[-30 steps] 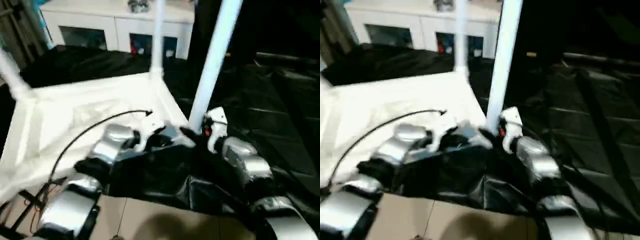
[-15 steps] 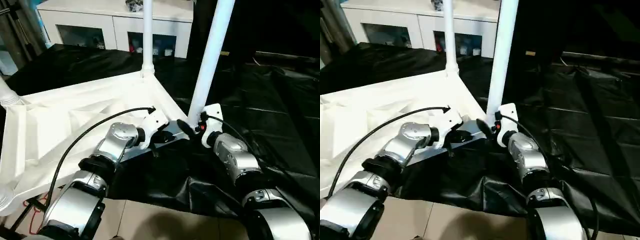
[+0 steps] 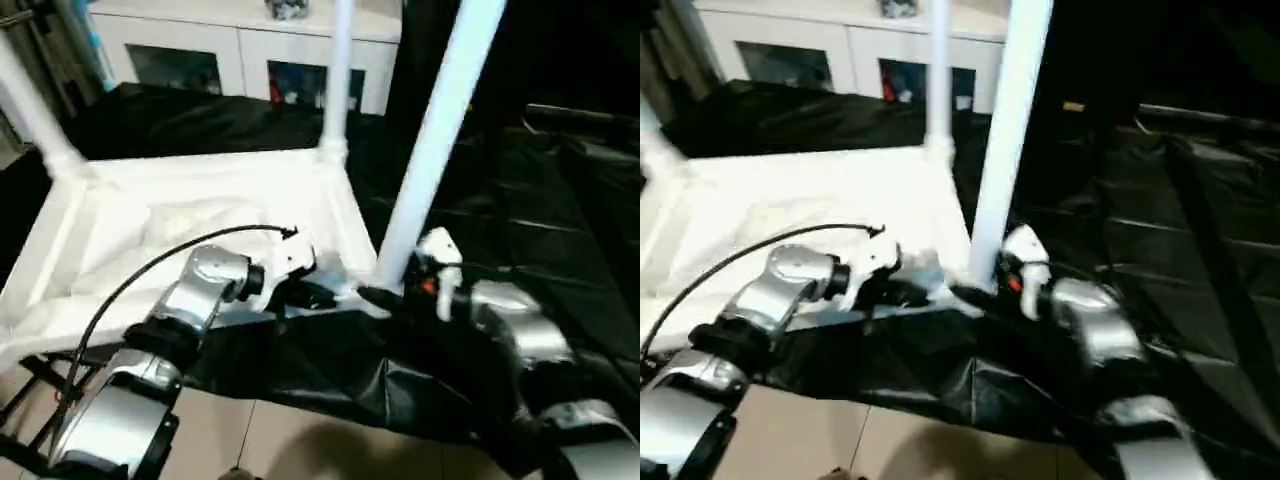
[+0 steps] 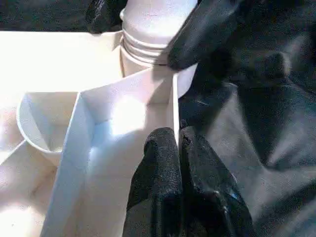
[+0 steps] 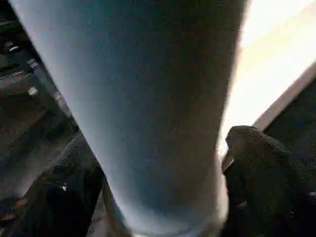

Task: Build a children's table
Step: Rotate leg to tighten

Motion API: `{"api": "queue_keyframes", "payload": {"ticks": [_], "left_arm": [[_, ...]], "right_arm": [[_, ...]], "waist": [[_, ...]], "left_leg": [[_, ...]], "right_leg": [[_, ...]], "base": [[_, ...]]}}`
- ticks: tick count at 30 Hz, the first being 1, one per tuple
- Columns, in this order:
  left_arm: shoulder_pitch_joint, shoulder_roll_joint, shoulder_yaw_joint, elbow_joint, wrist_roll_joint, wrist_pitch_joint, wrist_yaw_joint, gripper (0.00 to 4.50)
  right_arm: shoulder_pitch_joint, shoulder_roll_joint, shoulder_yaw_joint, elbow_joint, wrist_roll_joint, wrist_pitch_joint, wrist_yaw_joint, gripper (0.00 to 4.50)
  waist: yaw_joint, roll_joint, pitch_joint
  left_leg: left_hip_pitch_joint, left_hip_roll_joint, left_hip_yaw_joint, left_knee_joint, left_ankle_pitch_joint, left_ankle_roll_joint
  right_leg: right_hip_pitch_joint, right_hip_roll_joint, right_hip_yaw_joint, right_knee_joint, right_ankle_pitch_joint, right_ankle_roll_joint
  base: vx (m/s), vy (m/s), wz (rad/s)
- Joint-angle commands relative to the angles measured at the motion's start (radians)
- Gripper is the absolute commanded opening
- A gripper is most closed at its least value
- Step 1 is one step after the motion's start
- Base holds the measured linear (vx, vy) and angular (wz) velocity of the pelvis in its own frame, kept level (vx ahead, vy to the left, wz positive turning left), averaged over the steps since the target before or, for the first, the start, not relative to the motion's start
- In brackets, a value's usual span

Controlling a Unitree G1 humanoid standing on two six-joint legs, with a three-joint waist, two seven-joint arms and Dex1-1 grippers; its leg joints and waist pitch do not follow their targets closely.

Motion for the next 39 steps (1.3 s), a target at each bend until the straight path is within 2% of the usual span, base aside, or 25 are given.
{"api": "queue_keyframes", "payload": {"ticks": [1,8,10,18,22,26,28,30,31,33,36,39], "left_arm": [[0.005,-0.010,-0.029,-0.034,-0.010,-0.018,-0.032,0.00],[0.004,0.003,-0.029,-0.033,-0.010,-0.017,-0.062,0.00],[0.005,0.003,-0.029,-0.033,-0.011,-0.017,-0.064,0.00],[0.005,-0.008,-0.022,-0.033,-0.014,-0.011,-0.034,0.00],[-0.009,-0.029,-0.006,-0.013,-0.009,-0.003,0.031,0.00],[-0.043,-0.074,0.015,0.030,0.006,0.007,0.158,0.00],[-0.063,-0.099,0.021,0.053,0.015,0.019,0.221,0.00],[-0.089,-0.129,0.025,0.083,0.030,0.033,0.311,0.00],[-0.089,-0.130,0.025,0.084,0.030,0.033,0.312,0.00],[-0.110,-0.162,0.032,0.101,0.031,0.049,0.372,0.00],[-0.122,-0.188,0.036,0.110,0.040,0.054,0.418,0.00],[-0.121,-0.200,0.035,0.107,0.039,0.052,0.415,0.00]], "right_arm": [[0.026,-0.002,0.056,-0.014,-0.012,0.023,0.060,4.05],[0.044,-0.015,0.060,-0.050,-0.005,0.060,0.084,3.90],[0.045,-0.014,0.061,-0.054,-0.003,0.064,0.084,3.63],[0.043,0.005,0.052,-0.059,0.005,0.072,0.057,3.03],[0.036,0.029,0.036,-0.040,-0.005,0.066,-0.011,2.77],[-0.008,0.092,-0.002,0.052,-0.037,0.068,-0.222,2.68],[-0.037,0.126,-0.023,0.111,-0.054,0.067,-0.347,2.68],[-0.063,0.172,-0.046,0.159,-0.055,0.080,-0.466,2.68],[-0.064,0.173,-0.046,0.159,-0.055,0.080,-0.467,2.67],[-0.090,0.225,-0.070,0.202,-0.052,0.086,-0.588,2.67],[-0.120,0.265,-0.082,0.249,-0.057,0.077,-0.670,2.67],[-0.145,0.280,-0.082,0.286,-0.070,0.020,-0.694,2.67]], "waist": [[0.003,-0.002,-0.061],[0.007,-0.005,-0.060],[0.007,-0.005,-0.062],[0.012,-0.005,-0.061],[0.009,-0.005,-0.059],[0.004,-0.006,-0.057],[-0.009,-0.003,-0.056],[-0.019,-0.003,-0.055],[-0.020,-0.004,-0.056],[-0.021,-0.001,-0.056],[-0.023,0.001,-0.059],[-0.023,0.002,-0.060]], "left_leg": [[0.011,0.041,-0.016,-0.067,-0.224,0.064],[0.011,0.040,-0.016,-0.067,-0.216,0.060],[0.011,0.040,-0.016,-0.066,-0.213,0.060],[0.012,0.041,-0.016,-0.067,-0.213,0.054],[0.015,0.041,-0.018,-0.069,-0.237,0.039],[0.016,0.037,-0.020,-0.070,-0.261,0.023],[0.019,0.036,-0.023,-0.073,-0.275,0.001],[0.019,0.033,-0.024,-0.072,-0.288,-0.004],[0.016,0.033,-0.025,-0.072,-0.281,0.000],[0.018,0.033,-0.023,-0.071,-0.276,0.010],[0.016,0.033,-0.022,-0.071,-0.261,0.011],[0.015,0.033,-0.021,-0.071,-0.261,0.016]], "right_leg": [[0.050,-0.067,0.057,-0.078,-0.212,-0.228],[0.049,-0.066,0.057,-0.079,-0.218,-0.222],[0.050,-0.067,0.057,-0.078,-0.215,-0.223],[0.049,-0.068,0.056,-0.078,-0.217,-0.221],[0.045,-0.069,0.057,-0.083,-0.259,-0.211],[0.043,-0.072,0.057,-0.093,-0.336,-0.185],[0.038,-0.071,0.056,-0.095,-0.368,-0.178],[0.038,-0.069,0.057,-0.098,-0.381,-0.174],[0.041,-0.071,0.056,-0.098,-0.376,-0.173],[0.038,-0.070,0.058,-0.099,-0.351,-0.177],[0.040,-0.067,0.057,-0.093,-0.305,-0.190],[0.042,-0.068,0.057,-0.091,-0.283,-0.194]], "base": [[0.000,0.000,0.00],[0.000,0.000,0.00],[0.000,0.000,0.00],[0.000,0.000,0.00],[0.000,0.000,0.00],[0.000,0.000,0.00],[0.000,0.000,0.00],[0.000,0.000,0.00],[0.000,0.000,0.00],[0.000,0.000,0.00],[0.000,0.000,0.00],[0.000,0.000,0.00]]}}
